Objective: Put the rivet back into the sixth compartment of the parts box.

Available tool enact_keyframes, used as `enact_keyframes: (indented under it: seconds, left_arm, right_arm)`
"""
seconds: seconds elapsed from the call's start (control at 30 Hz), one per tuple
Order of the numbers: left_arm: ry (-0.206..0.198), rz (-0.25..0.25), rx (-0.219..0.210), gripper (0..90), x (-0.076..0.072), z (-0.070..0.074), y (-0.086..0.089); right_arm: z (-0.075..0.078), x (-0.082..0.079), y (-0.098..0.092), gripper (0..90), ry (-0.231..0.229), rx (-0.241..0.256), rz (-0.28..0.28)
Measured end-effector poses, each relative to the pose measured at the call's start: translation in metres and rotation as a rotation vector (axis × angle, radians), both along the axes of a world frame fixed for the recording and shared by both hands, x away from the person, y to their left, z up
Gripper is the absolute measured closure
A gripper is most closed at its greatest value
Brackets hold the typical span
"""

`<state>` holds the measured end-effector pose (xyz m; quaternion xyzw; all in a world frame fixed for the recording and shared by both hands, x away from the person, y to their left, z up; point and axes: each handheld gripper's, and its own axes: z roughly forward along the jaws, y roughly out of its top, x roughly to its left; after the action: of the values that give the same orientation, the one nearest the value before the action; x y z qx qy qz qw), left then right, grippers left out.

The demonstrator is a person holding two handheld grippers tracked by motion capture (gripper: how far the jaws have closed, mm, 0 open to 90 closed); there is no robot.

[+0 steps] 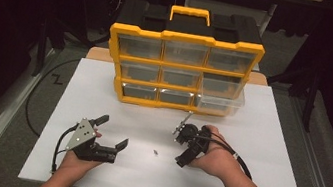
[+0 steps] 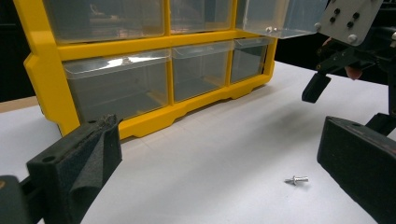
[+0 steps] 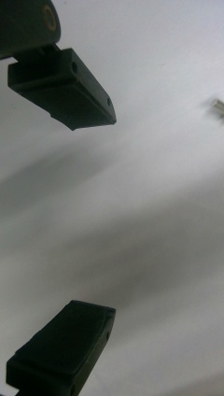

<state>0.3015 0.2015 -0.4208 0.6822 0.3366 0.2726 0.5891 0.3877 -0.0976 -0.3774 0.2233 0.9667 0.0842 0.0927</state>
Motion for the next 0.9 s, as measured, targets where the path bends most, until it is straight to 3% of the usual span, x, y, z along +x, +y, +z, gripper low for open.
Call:
enact_keyframes:
  seconds: [0.9]
  left_arm:
    - [-0.002,-0.001,0.000,0.7,0.000,0.000,0.000]
  right_arm:
    - [-0.017,-0.001,0.048,15.8,0.037,0.036,0.085]
